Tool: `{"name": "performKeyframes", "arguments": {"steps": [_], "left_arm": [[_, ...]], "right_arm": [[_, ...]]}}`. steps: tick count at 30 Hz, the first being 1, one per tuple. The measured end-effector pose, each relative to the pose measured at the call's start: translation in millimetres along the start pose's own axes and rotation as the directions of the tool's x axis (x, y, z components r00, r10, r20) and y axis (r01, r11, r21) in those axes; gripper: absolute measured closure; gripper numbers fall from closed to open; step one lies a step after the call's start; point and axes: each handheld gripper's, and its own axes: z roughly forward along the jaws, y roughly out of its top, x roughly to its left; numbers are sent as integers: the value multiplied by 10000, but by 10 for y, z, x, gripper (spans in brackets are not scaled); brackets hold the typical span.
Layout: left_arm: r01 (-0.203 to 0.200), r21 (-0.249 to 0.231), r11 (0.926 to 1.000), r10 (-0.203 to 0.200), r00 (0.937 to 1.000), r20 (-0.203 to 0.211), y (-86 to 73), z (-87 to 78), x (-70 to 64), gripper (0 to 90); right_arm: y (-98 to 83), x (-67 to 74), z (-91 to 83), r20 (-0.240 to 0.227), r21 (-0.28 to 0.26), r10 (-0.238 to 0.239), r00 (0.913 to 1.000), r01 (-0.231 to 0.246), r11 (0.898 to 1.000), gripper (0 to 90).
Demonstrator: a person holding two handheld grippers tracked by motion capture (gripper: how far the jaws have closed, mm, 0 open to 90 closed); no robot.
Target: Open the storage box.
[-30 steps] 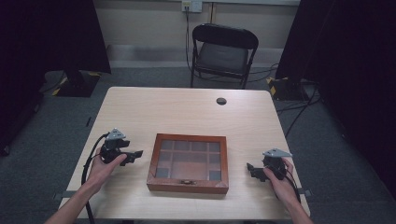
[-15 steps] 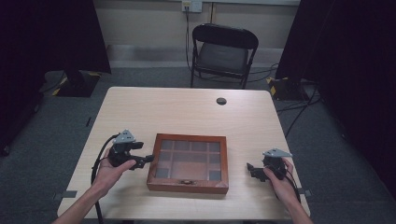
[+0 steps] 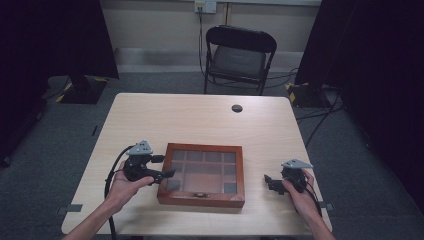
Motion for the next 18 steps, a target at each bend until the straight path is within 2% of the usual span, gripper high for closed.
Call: {"name": "performKeyframes", "arguments": {"steps": [2, 4, 10, 11, 16, 17, 18], "left_arm": [[-56, 32, 10000, 56, 9999, 137, 16, 24, -36, 270], [79, 100, 9999, -85, 9982, 594, 42, 61, -67, 290], [-135, 165, 9998, 120, 9963, 852, 80, 109, -166, 286], [-135, 287, 9995, 102, 9937, 1116, 96, 135, -197, 284], [-283, 441, 9986, 226, 9920, 1243, 120, 201, -278, 308], [-295, 493, 9983, 215, 9878, 1540, 126, 224, -305, 326], [-325, 458, 9984, 252, 9882, 1512, 125, 238, -333, 328]], "right_arm": [[0, 0, 0, 3, -3, -1, 10000, 1, 10000, 137], [0, 0, 0, 2, -2, -3, 10000, 3, 10000, 136], [0, 0, 0, 8, -4, -3, 10000, 3, 10000, 137], [0, 0, 0, 7, -3, 0, 10000, 0, 10000, 137], [0, 0, 0, 4, -6, -2, 10000, 2, 10000, 137], [0, 0, 0, 2, -2, 5, 10000, -5, 10000, 137], [0, 0, 0, 5, -3, 2, 10000, -2, 10000, 137]]}}
